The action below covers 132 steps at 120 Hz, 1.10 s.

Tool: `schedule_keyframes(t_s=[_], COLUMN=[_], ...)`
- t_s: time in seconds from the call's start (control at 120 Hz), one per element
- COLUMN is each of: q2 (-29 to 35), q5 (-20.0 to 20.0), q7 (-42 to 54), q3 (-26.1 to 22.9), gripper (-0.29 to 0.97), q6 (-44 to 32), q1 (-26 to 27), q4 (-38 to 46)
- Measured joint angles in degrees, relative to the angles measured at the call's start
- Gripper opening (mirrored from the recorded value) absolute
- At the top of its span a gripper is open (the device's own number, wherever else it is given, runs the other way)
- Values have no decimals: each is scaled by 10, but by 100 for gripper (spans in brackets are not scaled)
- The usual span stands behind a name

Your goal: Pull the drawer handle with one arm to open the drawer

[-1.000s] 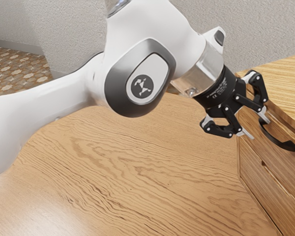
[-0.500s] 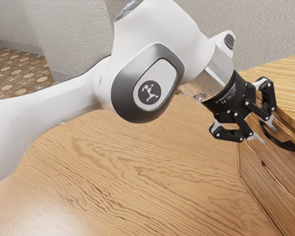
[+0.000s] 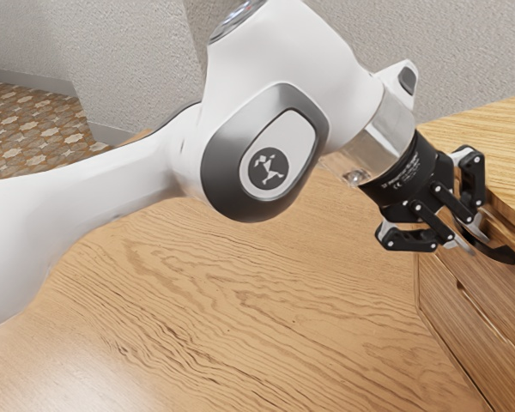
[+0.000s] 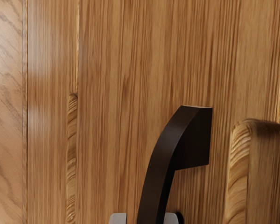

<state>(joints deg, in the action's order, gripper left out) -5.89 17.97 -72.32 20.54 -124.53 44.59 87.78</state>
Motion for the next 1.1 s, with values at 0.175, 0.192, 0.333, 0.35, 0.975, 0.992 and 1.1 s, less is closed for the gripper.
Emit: schedule_keyframes(t_s=[0.175, 0.192, 0.333, 0.35, 0.975, 0.992, 1.1], q2=[9, 10, 26, 28, 123, 125, 134], q5=[-2, -3, -6, -6, -30, -31, -32], q7=[-2, -2, -4, -4, -11, -12, -12], q3=[3, 3, 4, 4, 9, 9, 10], gripper=[-8, -8, -9, -9, -8, -8, -8], q6=[2, 2, 2, 2, 4, 4, 4], q1=[6, 7, 12, 12, 18, 17, 12], q4=[5, 6, 22, 24, 128, 129, 139])
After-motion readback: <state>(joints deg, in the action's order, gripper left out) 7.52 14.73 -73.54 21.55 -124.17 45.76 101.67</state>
